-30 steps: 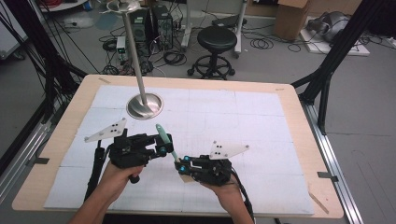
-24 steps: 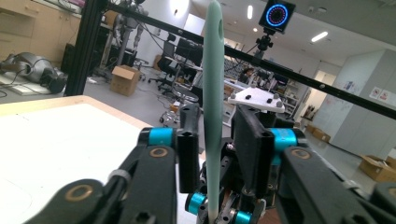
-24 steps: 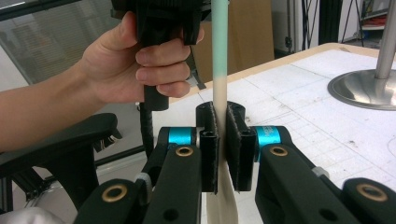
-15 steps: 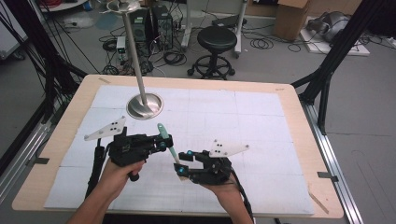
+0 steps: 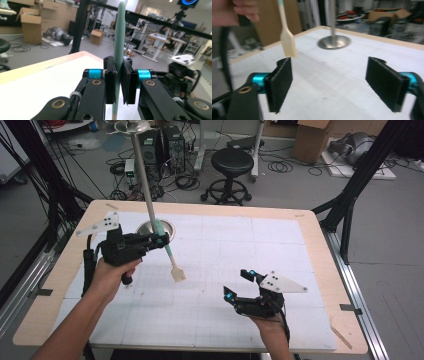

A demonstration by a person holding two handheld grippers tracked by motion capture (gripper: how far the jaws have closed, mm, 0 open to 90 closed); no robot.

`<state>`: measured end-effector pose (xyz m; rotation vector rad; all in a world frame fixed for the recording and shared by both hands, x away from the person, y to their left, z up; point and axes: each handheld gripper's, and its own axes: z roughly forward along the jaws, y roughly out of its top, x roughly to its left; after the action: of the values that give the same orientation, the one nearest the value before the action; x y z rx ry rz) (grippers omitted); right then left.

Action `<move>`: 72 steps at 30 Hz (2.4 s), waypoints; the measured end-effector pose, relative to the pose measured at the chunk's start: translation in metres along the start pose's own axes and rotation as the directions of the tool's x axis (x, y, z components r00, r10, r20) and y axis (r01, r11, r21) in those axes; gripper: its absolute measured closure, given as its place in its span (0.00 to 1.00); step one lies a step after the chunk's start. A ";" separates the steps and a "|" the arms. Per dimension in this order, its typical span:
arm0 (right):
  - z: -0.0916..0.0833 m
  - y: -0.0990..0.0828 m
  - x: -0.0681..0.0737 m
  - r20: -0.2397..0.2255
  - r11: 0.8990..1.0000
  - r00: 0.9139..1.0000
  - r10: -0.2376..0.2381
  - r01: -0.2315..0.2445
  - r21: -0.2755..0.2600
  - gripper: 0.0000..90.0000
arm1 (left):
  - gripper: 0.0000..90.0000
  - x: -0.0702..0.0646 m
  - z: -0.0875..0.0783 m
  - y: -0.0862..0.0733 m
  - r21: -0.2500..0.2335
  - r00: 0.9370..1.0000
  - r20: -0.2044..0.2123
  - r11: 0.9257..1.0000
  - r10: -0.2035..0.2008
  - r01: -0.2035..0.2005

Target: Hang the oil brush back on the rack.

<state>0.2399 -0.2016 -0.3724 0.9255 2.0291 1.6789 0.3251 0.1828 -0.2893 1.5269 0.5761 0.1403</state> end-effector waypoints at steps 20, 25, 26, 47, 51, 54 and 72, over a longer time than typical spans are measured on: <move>-0.022 -0.009 -0.019 0.080 1.000 0.997 0.000 0.001 -0.009 0.22 | 0.92 0.059 0.008 0.100 0.010 0.997 -0.076 1.000 0.015 -0.015; -0.023 -0.010 -0.021 0.090 1.000 0.996 0.010 -0.009 -0.011 0.22 | 0.92 0.072 0.009 0.120 0.008 0.997 -0.075 1.000 0.013 -0.013; -0.023 -0.010 -0.021 0.095 1.000 0.995 0.009 -0.008 -0.014 0.22 | 0.92 0.074 0.009 0.122 0.009 0.997 -0.075 1.000 0.012 -0.011; -0.017 -0.012 -0.020 0.088 1.000 0.996 0.017 -0.017 0.003 0.22 | 0.92 0.110 0.006 0.141 -0.004 0.998 -0.059 0.999 -0.032 0.031; -0.015 -0.012 -0.020 0.084 1.000 0.996 0.016 -0.017 0.003 0.22 | 0.92 0.113 0.007 0.141 -0.010 0.997 -0.066 0.999 -0.042 0.042; -0.015 -0.012 -0.020 0.080 1.000 0.997 0.016 -0.016 0.002 0.22 | 0.92 0.115 0.007 0.141 -0.003 0.996 -0.073 0.999 -0.047 0.047; -0.015 -0.013 -0.021 0.072 1.000 0.997 0.016 -0.017 0.011 0.22 | 0.79 0.115 0.008 0.135 0.027 0.987 -0.158 0.999 -0.042 0.047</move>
<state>0.2418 -0.2280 -0.3844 0.9950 1.9917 1.6198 0.4633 0.2340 -0.1903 1.5406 0.7404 0.2193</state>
